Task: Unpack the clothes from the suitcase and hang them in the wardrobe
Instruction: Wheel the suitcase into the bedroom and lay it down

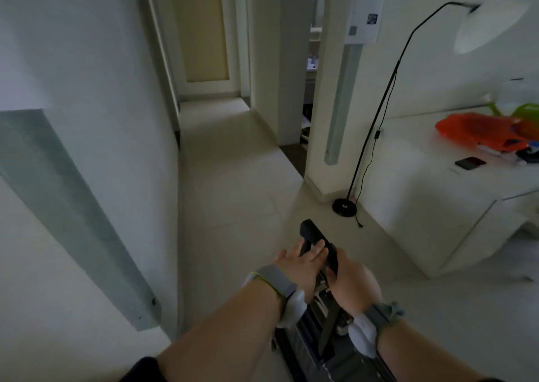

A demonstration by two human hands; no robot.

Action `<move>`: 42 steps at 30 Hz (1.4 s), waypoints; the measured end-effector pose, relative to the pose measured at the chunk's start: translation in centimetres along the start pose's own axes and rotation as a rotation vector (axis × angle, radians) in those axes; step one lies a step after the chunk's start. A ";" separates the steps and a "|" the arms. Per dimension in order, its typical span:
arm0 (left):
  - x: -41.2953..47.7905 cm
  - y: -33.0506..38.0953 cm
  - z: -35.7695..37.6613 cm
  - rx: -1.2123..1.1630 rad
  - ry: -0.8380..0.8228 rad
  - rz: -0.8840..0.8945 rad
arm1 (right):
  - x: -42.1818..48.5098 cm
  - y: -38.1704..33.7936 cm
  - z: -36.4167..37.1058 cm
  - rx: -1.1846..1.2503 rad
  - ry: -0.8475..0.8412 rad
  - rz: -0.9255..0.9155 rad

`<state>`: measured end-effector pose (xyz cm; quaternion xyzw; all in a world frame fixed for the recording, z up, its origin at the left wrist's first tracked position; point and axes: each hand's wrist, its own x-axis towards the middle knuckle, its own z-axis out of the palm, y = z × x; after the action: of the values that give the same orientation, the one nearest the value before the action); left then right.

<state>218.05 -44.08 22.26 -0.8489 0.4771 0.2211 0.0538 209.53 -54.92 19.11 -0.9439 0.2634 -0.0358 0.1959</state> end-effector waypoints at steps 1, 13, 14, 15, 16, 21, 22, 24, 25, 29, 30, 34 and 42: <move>1.8 -1.7 -1.1 -0.006 0.002 0.016 | 2.5 -0.7 0.1 -0.006 0.002 0.001; 20.7 -19.7 -12.5 0.000 0.099 0.036 | 30.8 -6.9 1.0 0.026 -0.012 -0.057; 22.5 -21.5 -13.6 -0.008 0.085 0.035 | 33.4 -7.4 1.2 0.022 -0.015 -0.060; 24.2 -23.2 -14.5 -0.010 0.066 0.032 | 35.8 -8.0 1.5 0.022 -0.016 -0.063; 26.0 -25.1 -15.7 -0.012 0.048 0.020 | 38.3 -8.8 1.6 0.012 -0.013 -0.071; 32.6 -32.3 -20.8 -0.043 0.003 -0.030 | 49.4 -12.3 2.1 0.002 -0.041 -0.091; 33.7 -33.7 -21.9 -0.051 -0.004 -0.041 | 51.6 -13.1 2.2 0.015 -0.045 -0.083; 37.7 -38.0 -24.0 -0.043 0.006 -0.066 | 58.2 -14.9 3.6 0.010 -0.033 -0.064; 38.4 -38.8 -24.5 -0.038 0.012 -0.073 | 59.2 -15.3 3.5 0.008 -0.031 -0.056; 44.4 -46.3 -27.7 -0.044 0.059 -0.038 | 69.0 -18.4 4.8 0.031 0.011 -0.047; 45.8 -48.4 -28.7 -0.051 0.051 -0.033 | 71.5 -19.4 5.2 0.028 0.011 -0.042; 52.0 -56.6 -33.0 -0.018 0.056 -0.004 | 81.5 -23.4 5.9 0.001 -0.003 -0.042; 63.9 -70.8 -40.4 -0.001 0.027 -0.006 | 99.8 -30.2 7.8 -0.007 0.011 -0.018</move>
<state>318.76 -68.34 22.75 -0.8533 0.4751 0.2096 0.0475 311.13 -79.50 20.08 -0.9467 0.2562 -0.0417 0.1909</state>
